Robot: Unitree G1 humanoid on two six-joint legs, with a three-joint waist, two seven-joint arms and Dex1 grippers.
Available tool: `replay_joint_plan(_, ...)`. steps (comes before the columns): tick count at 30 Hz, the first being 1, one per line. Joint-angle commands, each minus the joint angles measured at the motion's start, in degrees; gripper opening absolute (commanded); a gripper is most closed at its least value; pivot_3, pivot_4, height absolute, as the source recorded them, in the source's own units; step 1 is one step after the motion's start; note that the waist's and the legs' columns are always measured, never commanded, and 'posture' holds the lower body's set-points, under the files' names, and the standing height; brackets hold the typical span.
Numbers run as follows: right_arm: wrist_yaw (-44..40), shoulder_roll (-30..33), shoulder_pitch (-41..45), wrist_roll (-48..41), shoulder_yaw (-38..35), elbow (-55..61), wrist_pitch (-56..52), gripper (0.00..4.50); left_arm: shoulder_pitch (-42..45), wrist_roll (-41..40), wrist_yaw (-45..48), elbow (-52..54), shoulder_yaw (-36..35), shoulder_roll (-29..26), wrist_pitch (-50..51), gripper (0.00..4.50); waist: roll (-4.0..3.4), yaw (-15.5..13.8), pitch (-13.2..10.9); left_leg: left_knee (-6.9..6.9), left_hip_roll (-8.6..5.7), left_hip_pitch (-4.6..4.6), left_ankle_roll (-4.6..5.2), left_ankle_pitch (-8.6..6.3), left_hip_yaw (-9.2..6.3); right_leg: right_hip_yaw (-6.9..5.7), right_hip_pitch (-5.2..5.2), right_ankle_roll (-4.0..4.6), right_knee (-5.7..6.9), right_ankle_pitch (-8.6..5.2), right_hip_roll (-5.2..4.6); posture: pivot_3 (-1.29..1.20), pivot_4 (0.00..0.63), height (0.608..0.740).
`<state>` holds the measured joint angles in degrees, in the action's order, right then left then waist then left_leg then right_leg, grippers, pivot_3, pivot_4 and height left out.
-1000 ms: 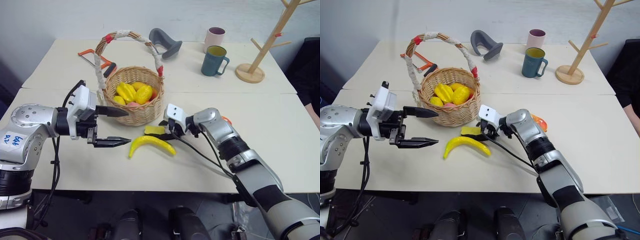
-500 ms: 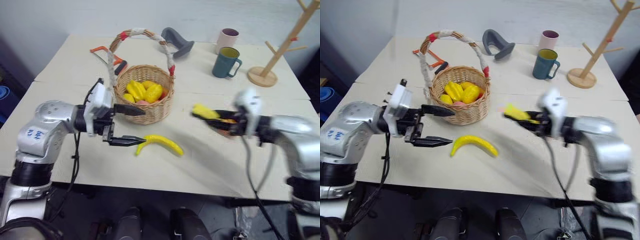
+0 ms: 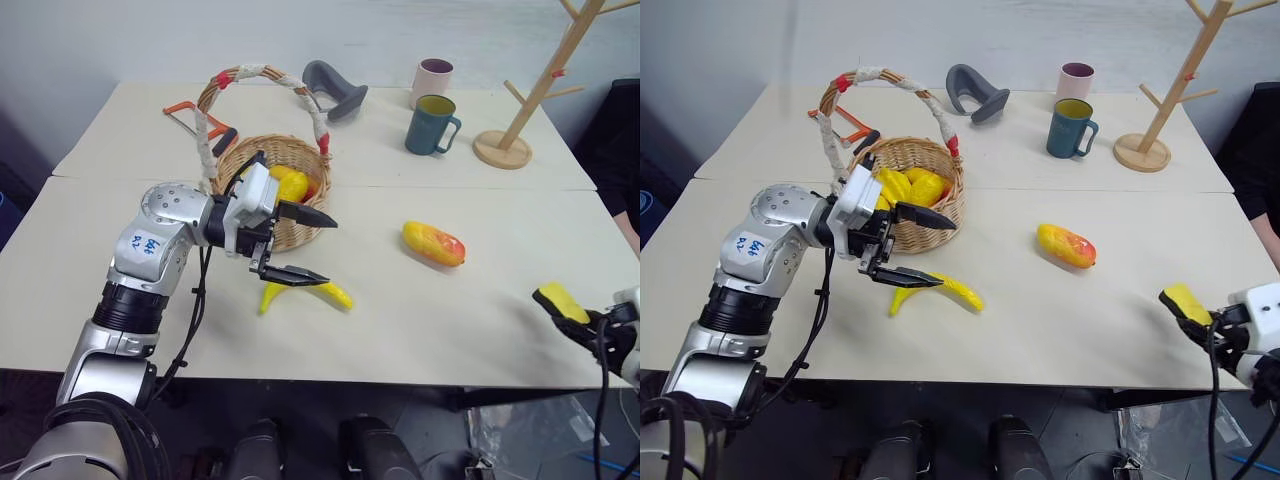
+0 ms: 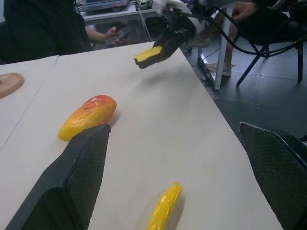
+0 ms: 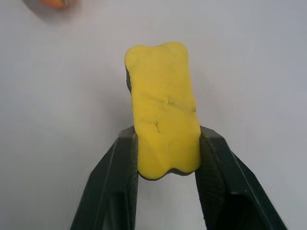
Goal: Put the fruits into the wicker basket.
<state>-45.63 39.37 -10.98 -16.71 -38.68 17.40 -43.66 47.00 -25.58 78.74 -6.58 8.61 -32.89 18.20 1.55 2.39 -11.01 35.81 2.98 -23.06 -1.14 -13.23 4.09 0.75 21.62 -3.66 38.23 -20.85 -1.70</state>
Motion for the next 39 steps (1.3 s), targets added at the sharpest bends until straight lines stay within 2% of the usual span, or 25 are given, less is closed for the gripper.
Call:
replay_joint_plan(1, 2.0, 0.2, -0.6, -0.8, -0.4, 1.3, 1.5, 3.15, 1.0, 1.1, 1.3, -1.2, -0.1, -0.2, -1.8, 4.5, -0.01, -0.2, 0.0, -0.01, 0.0, -0.01, 0.0, 0.0, -0.01, 0.0, 0.0, 0.0, -0.01, 0.0, 0.0, 0.0, 0.15, 0.74)
replay_joint_plan(4, 0.6, 2.7, -1.5, -3.7, -5.2, 4.3, 0.3, 4.23, 1.6, 1.5, 2.6, -2.1, -0.1, -0.3, -2.3, 4.5, -0.03, -0.7, 0.0, 0.01, 0.0, -0.05, -0.03, 0.0, -0.03, -0.01, 0.0, -0.01, -0.09, 0.0, 0.01, 0.0, 0.15, 0.74)
replay_joint_plan(5, -2.2, 4.2, -2.4, -6.5, -8.4, 6.5, -0.1, 4.47, 1.9, 2.1, 2.9, -2.6, 0.1, -0.5, -3.0, 4.5, -0.1, -0.8, 0.0, 0.01, -0.02, -0.07, -0.04, -0.01, -0.03, 0.01, 0.0, -0.01, -0.09, 0.0, -0.01, 0.0, 0.15, 0.74)
replay_joint_plan(8, -9.6, 9.2, -4.3, -14.8, -15.6, 13.4, -2.7, 4.47, 2.5, 4.4, 3.6, -4.2, 1.0, -1.3, -4.5, 4.5, -0.16, -0.9, -0.1, 0.04, -0.05, -0.1, -0.01, -0.02, -0.07, 0.14, -0.04, -0.05, -0.15, 0.0, 0.05, 0.0, 0.15, 0.74)
replay_joint_plan(13, -14.3, 16.4, -2.6, -34.6, -18.5, 25.4, -11.0, 4.47, 2.7, 12.1, 3.4, -7.3, 5.4, -2.5, -8.8, 4.5, -0.04, -0.7, 0.0, -0.05, 0.07, -0.02, -0.05, -0.06, -0.15, 0.26, -0.15, -0.07, -0.28, 0.01, 0.24, 0.0, 0.15, 0.74)
replay_joint_plan(16, -11.4, 18.8, 0.4, -42.1, -15.2, 29.0, -11.8, 4.47, 3.4, 17.4, 0.3, -9.3, 8.4, -1.1, -9.9, 4.5, 0.01, -0.8, -0.1, -0.04, 0.03, -0.08, -0.04, -0.08, -0.17, 0.28, -0.13, -0.07, -0.32, 0.01, 0.2, 0.0, 0.15, 0.74)
replay_joint_plan(21, -2.7, 19.2, 5.3, -46.3, -7.3, 31.5, -10.5, 4.47, 4.6, 25.3, -4.1, -12.2, 12.8, 1.7, -13.1, 4.5, 0.05, -1.0, -0.1, 0.1, -0.08, -0.26, 0.12, -0.17, -0.24, 0.52, -0.12, -0.18, -0.42, 0.04, 0.17, 0.0, 0.15, 0.74)
replay_joint_plan(25, 1.2, 18.2, 5.5, -47.4, -3.6, 33.2, -9.4, 4.47, 5.2, 31.3, -9.1, -15.7, 15.5, 3.8, -16.6, 4.5, 0.07, -0.9, -0.1, 0.11, -0.19, -0.28, 0.21, -0.22, -0.23, 1.02, -0.1, -0.3, -0.43, 0.03, 0.23, 0.0, 0.15, 0.74)
replay_joint_plan(29, 3.2, 17.9, 5.0, -47.6, -1.8, 33.9, -8.1, 4.5, 4.5, 34.0, -6.9, -16.5, 17.6, 2.7, -19.7, 3.26, 0.07, -0.8, -0.1, 0.1, -0.18, -0.29, 0.23, -0.23, -0.21, 1.08, -0.08, -0.32, -0.43, 0.02, 0.26, 0.0, 0.15, 0.74)
replay_joint_plan(36, 5.3, 19.3, 7.5, -48.2, 0.9, 31.5, -6.8, 4.5, 3.3, 30.2, -3.4, -13.5, 14.4, 1.9, -16.8, 0.99, 0.07, -0.8, -0.1, 0.11, -0.16, -0.26, 0.22, -0.22, -0.18, 1.11, -0.07, -0.32, -0.38, 0.02, 0.27, 0.0, 0.15, 0.74)
replay_joint_plan(38, 5.3, 19.4, 7.9, -48.1, 1.9, 31.3, -6.4, 4.5, 2.5, 28.4, -3.6, -11.9, 12.6, 1.8, -15.1, 0.59, 0.07, -0.8, -0.1, 0.11, -0.16, -0.26, 0.22, -0.22, -0.17, 1.11, -0.07, -0.32, -0.39, 0.02, 0.26, 0.0, 0.15, 0.74)
replay_joint_plan(39, 5.4, 19.2, 7.9, -48.0, 2.3, 31.3, -6.2, 4.5, 2.0, 27.2, -3.9, -10.6, 11.3, 1.8, -13.1, 0.59, 0.07, -0.8, -0.1, 0.1, -0.15, -0.26, 0.22, -0.22, -0.17, 1.11, -0.07, -0.32, -0.39, 0.02, 0.26, 0.0, 0.15, 0.74)
